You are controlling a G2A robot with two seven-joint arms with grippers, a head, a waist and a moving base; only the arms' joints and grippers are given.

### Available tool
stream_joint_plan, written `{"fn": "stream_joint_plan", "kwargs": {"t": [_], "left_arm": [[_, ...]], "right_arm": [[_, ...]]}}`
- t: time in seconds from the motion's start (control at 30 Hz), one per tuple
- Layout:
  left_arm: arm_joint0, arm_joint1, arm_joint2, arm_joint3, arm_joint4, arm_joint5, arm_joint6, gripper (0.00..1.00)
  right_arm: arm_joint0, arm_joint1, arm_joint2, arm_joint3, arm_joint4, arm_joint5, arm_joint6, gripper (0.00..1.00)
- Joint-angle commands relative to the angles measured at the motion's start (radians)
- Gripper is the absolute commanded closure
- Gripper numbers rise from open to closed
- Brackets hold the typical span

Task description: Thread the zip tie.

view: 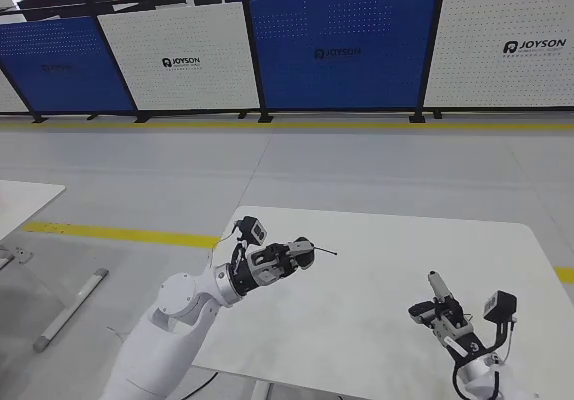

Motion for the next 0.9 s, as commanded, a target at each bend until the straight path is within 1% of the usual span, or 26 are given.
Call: {"fn": "stream_joint_plan", "kwargs": {"t": [0.0,0.03,0.07,0.1,0.13,0.2,0.23,0.5,0.53,0.57,0.63,0.7,0.8,0.87], "left_arm": [[-0.006,-0.001,0.016,0.006,-0.02,0.012,-0.013,1.0],[-0.01,-0.002,0.015,0.008,-0.036,0.008,-0.026,1.0],[-0.011,-0.001,0.009,0.006,-0.052,-0.005,-0.038,1.0],[-0.009,-0.001,0.002,-0.001,-0.073,-0.027,-0.057,1.0],[0.002,-0.001,-0.009,-0.009,-0.117,-0.055,-0.095,1.0],[0.023,0.001,-0.037,-0.018,-0.147,-0.093,-0.11,1.0],[0.039,0.002,-0.05,-0.029,-0.158,-0.102,-0.111,1.0],[0.042,0.002,-0.052,-0.032,-0.16,-0.102,-0.112,1.0],[0.042,0.002,-0.049,-0.028,-0.143,-0.097,-0.099,1.0],[0.039,0.002,-0.04,-0.025,-0.107,-0.091,-0.079,1.0],[0.029,0.001,-0.011,-0.006,-0.044,-0.074,-0.045,1.0],[0.014,0.0,0.021,0.029,0.023,-0.06,-0.025,1.0],[-0.008,-0.001,0.064,0.08,0.072,-0.046,-0.042,1.0],[-0.016,-0.001,0.079,0.116,0.092,-0.041,-0.045,1.0]], "right_arm": [[0.0,0.0,0.0,0.0,0.0,0.0,0.0,0.0],[0.0,0.0,0.0,0.0,0.0,0.0,0.0,0.0],[0.0,0.0,0.0,0.0,0.0,0.0,0.0,0.0],[0.0,0.0,0.0,0.0,0.0,0.0,0.0,0.0],[0.0,0.0,0.0,0.0,0.0,0.0,0.0,0.0],[0.0,0.0,0.0,0.0,0.0,0.0,0.0,0.0],[0.0,0.0,0.0,0.0,0.0,0.0,0.0,0.0],[0.0,0.0,0.0,0.0,0.0,0.0,0.0,0.0],[0.0,0.0,0.0,0.0,0.0,0.0,0.0,0.0],[0.0,0.0,0.0,0.0,0.0,0.0,0.0,0.0],[0.0,0.0,0.0,0.0,0.0,0.0,0.0,0.0],[0.0,0.0,0.0,0.0,0.0,0.0,0.0,0.0],[0.0,0.0,0.0,0.0,0.0,0.0,0.0,0.0],[0.0,0.0,0.0,0.0,0.0,0.0,0.0,0.0]]}}
